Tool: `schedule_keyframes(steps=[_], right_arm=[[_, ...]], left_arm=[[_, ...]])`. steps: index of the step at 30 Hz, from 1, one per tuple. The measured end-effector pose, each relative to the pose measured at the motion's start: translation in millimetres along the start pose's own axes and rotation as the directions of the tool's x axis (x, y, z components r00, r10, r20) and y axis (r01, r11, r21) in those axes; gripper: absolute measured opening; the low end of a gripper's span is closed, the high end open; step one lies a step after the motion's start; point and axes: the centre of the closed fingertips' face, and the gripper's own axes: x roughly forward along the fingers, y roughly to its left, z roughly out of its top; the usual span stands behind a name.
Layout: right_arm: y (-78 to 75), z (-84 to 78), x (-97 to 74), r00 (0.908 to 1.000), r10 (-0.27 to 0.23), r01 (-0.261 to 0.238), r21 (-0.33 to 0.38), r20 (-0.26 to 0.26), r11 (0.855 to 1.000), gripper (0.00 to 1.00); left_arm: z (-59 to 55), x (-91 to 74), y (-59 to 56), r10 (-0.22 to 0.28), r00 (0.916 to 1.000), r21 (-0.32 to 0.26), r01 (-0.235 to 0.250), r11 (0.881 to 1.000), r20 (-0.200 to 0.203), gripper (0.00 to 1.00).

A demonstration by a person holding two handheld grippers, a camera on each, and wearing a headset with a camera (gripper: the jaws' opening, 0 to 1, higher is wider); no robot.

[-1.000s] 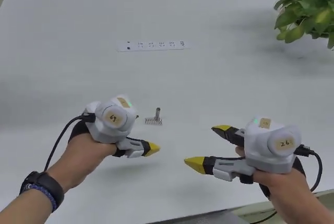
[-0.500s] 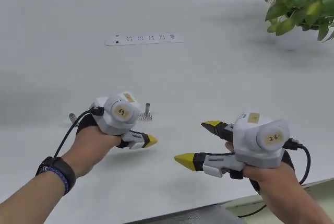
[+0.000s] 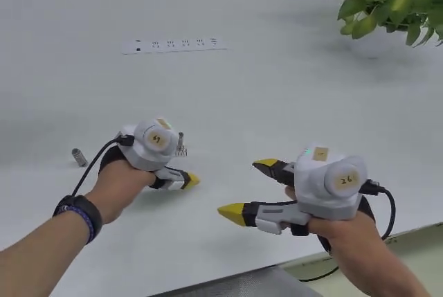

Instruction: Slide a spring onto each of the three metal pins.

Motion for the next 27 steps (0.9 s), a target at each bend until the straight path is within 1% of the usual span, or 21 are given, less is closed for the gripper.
schedule_keyframes(steps=[4,7,9,13,15,18,22,23,25,27], right_arm=[[-2.3,-0.8,-1.7,1.0000,-0.005,0.005,0.008,0.004,1.000,0.66],[-3.8,-0.9,-2.6,0.9999,-0.008,0.008,0.012,0.006,1.000,0.66],[-4.2,-0.8,-2.5,0.9999,-0.009,0.009,0.014,0.008,1.000,0.66],[-3.3,-0.6,-1.4,1.0000,-0.005,0.005,0.013,0.007,1.000,0.65],[-2.9,-0.3,-1.0,1.0000,-0.004,0.004,0.011,0.007,1.000,0.65],[-1.9,0.3,-0.8,0.9999,-0.003,0.003,0.013,0.010,1.000,0.65],[-1.2,-1.5,-0.6,1.0000,-0.001,0.001,0.012,0.005,1.000,0.65],[-1.1,-1.8,-0.8,1.0000,-0.001,0.001,0.011,0.004,1.000,0.65],[-1.2,-1.8,-1.3,1.0000,-0.002,0.002,0.013,0.006,1.000,0.65],[-0.7,-1.9,-1.6,1.0000,-0.001,0.001,0.015,0.008,1.000,0.65]], left_arm=[[-2.3,0.3,0.0,-0.001,1.0000,-0.007,0.001,1.000,-0.007,0.56],[-3.6,-3.1,-4.6,-0.006,0.9999,0.011,0.007,1.000,-0.011,0.55],[-4.8,-4.1,-6.1,-0.011,0.9998,0.020,0.011,1.000,-0.014,0.53],[-5.8,-2.3,-5.4,-0.013,0.9998,0.015,0.013,1.000,-0.015,0.50],[-6.3,-0.7,-3.5,-0.005,0.9998,0.011,0.005,1.000,-0.018,0.49],[-6.1,-0.4,-2.5,0.006,0.9997,0.021,-0.005,1.000,-0.022,0.45],[-10.3,1.2,1.8,0.019,0.9991,0.021,-0.018,1.000,-0.038,0.40],[-12.1,1.3,3.1,0.025,0.9987,0.027,-0.024,0.999,-0.044,0.38],[-15.9,0.5,7.5,0.053,0.9969,0.055,-0.049,0.997,-0.058,0.32],[-17.9,-0.3,5.9,0.046,0.9971,0.057,-0.043,0.997,-0.060,0.28]])
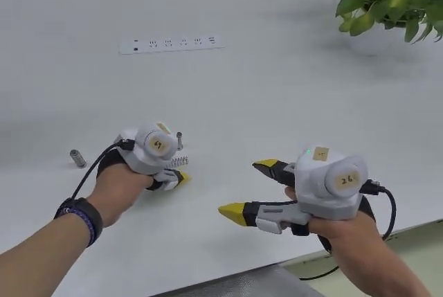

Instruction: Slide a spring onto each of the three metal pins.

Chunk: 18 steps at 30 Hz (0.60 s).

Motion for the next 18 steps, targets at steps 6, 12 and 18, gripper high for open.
schedule_keyframes(steps=[6,12,18], right_arm=[[0.9,0.4,0.3,1.0000,-0.001,0.001,-0.003,0.000,1.000,0.65],[1.3,3.1,-1.4,1.0000,-0.003,0.003,-0.005,0.007,1.000,0.65],[2.4,2.9,-3.7,0.9999,-0.005,0.005,-0.007,0.011,1.000,0.65]], left_arm=[[-5.0,1.4,-4.8,0.001,0.9998,0.041,0.000,0.999,-0.021,0.16],[-5.5,1.5,-13.7,-0.007,0.9995,0.088,0.009,0.996,-0.031,0.03],[-9.6,-6.2,-21.1,-0.030,0.9988,0.072,0.032,0.997,-0.040,0.02]])
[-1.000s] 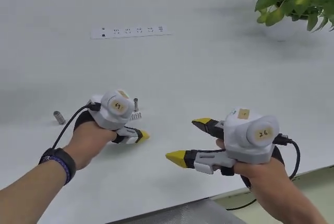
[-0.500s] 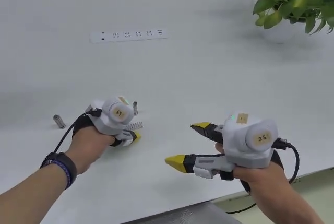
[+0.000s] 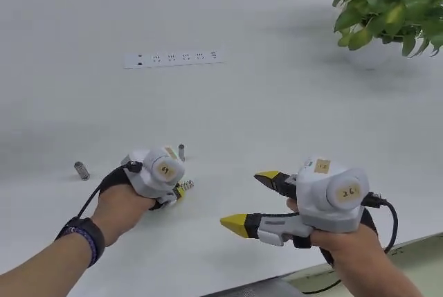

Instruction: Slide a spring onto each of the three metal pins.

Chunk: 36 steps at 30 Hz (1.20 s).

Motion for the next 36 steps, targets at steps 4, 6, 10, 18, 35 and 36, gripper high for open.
schedule_keyframes(steps=[4,6,10,18,35,36], right_arm=[[0.8,-0.1,-1.2,1.0000,-0.002,0.002,0.003,0.007,1.000,0.65],[1.0,-0.6,-1.4,1.0000,-0.002,0.002,0.003,0.007,1.000,0.65],[2.7,-1.1,-1.9,1.0000,0.002,-0.002,0.001,0.007,1.000,0.64],[7.5,-1.4,-1.7,0.9999,0.013,-0.013,-0.001,0.007,1.000,0.64],[18.3,2.5,3.2,0.9989,0.046,-0.046,-0.016,0.009,0.999,0.64],[19.5,2.9,3.8,0.9988,0.049,-0.049,-0.017,0.009,0.999,0.63]], left_arm=[[1.4,-10.2,-3.1,0.000,0.9999,-0.013,0.001,1.000,0.015,0.02],[4.4,-15.0,-6.3,-0.010,0.9992,-0.030,0.011,0.999,0.039,0.02],[2.5,-24.2,-7.8,-0.005,0.9988,-0.036,0.007,0.999,0.049,0.02],[-0.1,-44.2,-10.4,0.014,0.9964,-0.041,-0.011,0.999,0.084,0.02],[2.3,-89.0,-13.1,0.065,0.9836,-0.071,-0.053,0.996,0.168,0.02],[2.2,-91.3,-13.4,0.067,0.9826,-0.073,-0.055,0.996,0.173,0.02]])
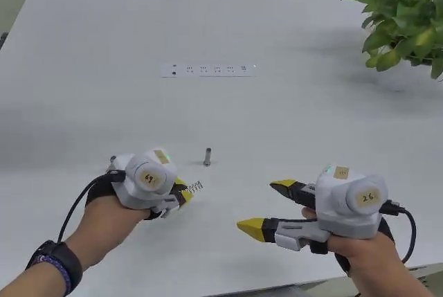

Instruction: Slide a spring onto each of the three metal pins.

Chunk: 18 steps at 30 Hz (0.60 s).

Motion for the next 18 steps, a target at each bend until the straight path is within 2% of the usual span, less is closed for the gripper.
schedule_keyframes(steps=[9,18], right_arm=[[2.7,2.2,4.1,0.9999,0.016,-0.016,-0.006,-0.002,1.000,0.63],[8.1,6.0,9.8,0.9992,0.038,-0.038,-0.019,-0.008,0.999,0.64]], left_arm=[[0.2,-16.0,-2.4,0.013,0.9997,0.006,-0.013,1.000,0.021,0.02],[10.1,-33.0,-9.3,0.015,0.9984,0.032,-0.017,0.999,0.054,0.02]])
